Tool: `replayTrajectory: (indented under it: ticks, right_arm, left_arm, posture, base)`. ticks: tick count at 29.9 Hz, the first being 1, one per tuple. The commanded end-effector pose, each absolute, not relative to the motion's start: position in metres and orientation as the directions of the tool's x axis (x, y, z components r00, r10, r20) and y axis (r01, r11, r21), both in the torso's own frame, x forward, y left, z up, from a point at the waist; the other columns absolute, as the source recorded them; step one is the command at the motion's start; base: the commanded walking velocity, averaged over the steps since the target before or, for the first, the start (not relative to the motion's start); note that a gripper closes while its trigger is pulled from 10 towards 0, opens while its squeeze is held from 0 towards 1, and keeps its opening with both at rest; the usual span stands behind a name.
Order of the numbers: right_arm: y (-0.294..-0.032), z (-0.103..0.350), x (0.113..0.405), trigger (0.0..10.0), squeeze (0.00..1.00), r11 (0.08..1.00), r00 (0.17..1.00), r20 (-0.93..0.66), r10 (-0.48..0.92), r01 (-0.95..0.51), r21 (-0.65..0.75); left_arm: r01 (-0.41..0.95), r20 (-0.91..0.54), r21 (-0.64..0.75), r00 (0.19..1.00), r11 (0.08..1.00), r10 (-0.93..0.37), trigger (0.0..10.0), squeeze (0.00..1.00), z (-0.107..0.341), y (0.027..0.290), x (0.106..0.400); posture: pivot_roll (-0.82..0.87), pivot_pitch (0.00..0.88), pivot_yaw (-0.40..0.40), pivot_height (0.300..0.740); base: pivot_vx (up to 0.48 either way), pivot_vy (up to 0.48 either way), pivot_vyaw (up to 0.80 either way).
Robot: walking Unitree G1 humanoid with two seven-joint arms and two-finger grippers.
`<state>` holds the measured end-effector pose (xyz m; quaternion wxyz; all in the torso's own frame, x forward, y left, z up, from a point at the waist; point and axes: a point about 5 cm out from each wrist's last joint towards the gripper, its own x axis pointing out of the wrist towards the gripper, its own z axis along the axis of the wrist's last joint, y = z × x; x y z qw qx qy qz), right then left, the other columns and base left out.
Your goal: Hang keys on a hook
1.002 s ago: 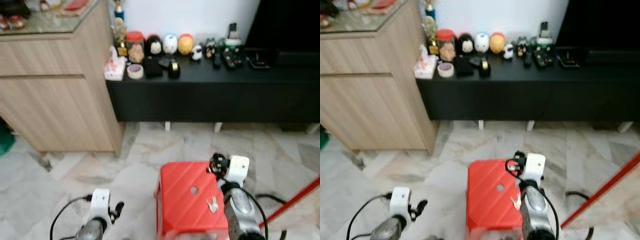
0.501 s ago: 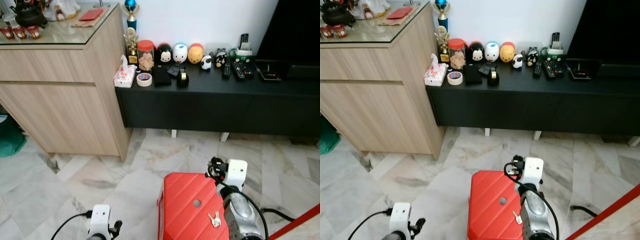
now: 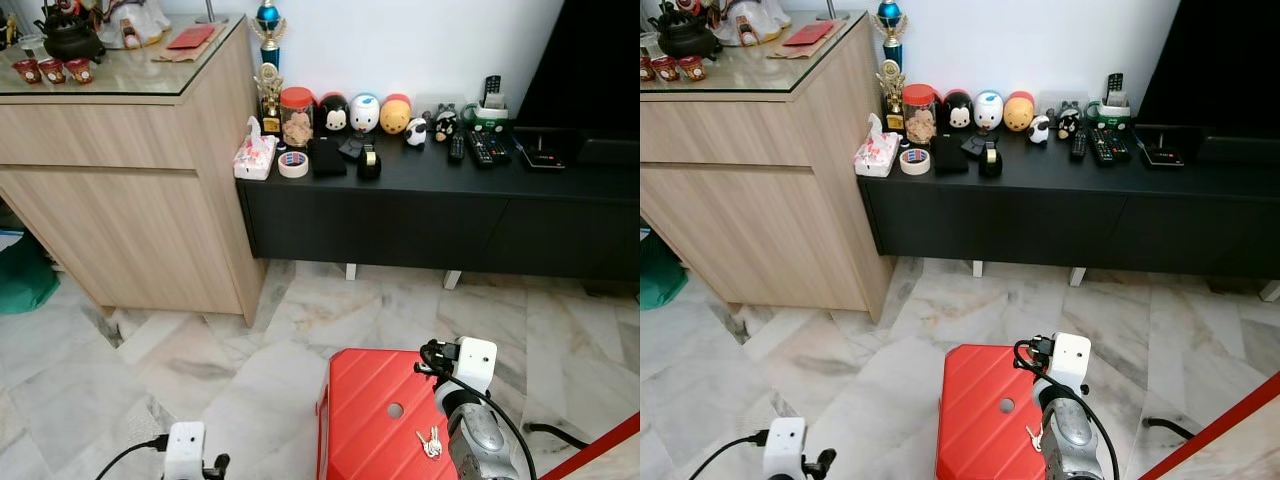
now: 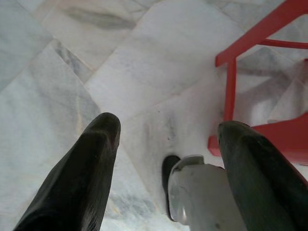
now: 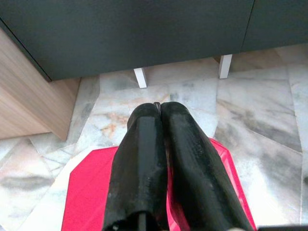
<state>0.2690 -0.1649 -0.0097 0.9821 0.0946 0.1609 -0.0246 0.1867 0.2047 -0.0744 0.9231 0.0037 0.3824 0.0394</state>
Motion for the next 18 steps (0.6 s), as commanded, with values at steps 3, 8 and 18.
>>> replayTrajectory:
  ticks: [3,8,18]
  right_arm:
    - [-0.1642,-0.0116,0.2688,10.0,0.00,0.979,0.942,-0.334,-0.019,0.086,0.187]
    - [-0.1633,-0.0117,0.2693,10.0,0.00,0.978,0.942,-0.336,-0.014,0.083,0.191]
    - [-0.1597,-0.0123,0.2709,10.0,0.00,0.977,0.938,-0.347,-0.004,0.078,0.199]
  left_arm:
    - [-0.055,-0.730,0.043,0.680,0.998,0.069,10.0,0.00,-0.0790,0.2024,0.1794]
    - [-0.054,-0.731,0.042,0.679,0.998,0.068,10.0,0.00,-0.0791,0.2031,0.1791]
    - [-0.059,-0.734,0.043,0.676,0.997,0.071,10.0,0.00,-0.0788,0.2058,0.1790]
  posture:
    - [0.00,0.000,0.002,0.706]
    - [0.00,0.000,0.006,0.706]
    - [-0.01,0.000,0.015,0.706]
  base:
    - [-0.261,0.000,0.00]
    - [-0.272,0.000,0.00]
    - [-0.296,0.000,0.00]
